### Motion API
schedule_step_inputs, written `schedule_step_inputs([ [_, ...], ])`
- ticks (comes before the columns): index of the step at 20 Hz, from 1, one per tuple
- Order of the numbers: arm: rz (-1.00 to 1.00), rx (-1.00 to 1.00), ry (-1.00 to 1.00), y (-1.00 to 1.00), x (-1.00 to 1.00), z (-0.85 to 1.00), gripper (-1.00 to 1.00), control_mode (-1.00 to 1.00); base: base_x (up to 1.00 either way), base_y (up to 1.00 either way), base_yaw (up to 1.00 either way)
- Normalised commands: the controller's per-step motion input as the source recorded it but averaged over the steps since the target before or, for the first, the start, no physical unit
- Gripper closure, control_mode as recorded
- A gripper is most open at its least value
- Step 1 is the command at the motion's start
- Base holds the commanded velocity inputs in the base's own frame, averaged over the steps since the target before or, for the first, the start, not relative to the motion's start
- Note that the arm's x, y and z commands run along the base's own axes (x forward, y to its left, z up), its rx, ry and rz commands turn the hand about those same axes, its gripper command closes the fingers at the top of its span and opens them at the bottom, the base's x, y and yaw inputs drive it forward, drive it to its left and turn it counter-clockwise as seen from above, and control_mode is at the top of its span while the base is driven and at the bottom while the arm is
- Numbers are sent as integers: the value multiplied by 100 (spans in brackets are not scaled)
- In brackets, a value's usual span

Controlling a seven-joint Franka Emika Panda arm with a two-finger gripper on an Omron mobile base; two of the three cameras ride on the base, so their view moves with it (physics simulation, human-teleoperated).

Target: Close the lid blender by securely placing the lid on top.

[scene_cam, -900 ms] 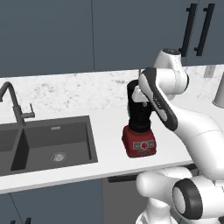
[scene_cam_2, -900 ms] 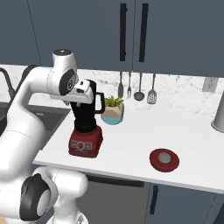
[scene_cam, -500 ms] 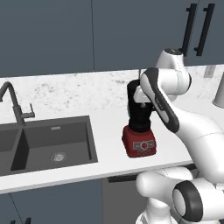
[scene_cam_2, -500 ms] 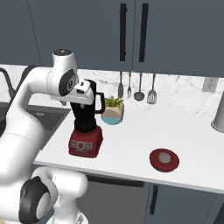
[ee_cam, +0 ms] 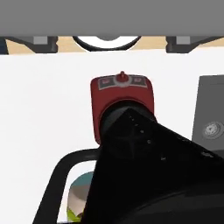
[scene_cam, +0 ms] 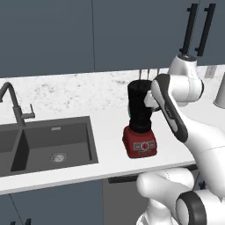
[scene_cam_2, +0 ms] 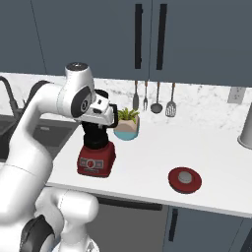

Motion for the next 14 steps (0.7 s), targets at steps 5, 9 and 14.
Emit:
schedule_step_inputs([
  [5,-17,0,-6,-71,-15,-30,-100,-100,0,0,0],
  [9,-19,0,-9,-75,-10,-26,-100,-100,0,0,0],
  [14,-21,0,-3,-72,0,-24,-100,-100,0,0,0],
])
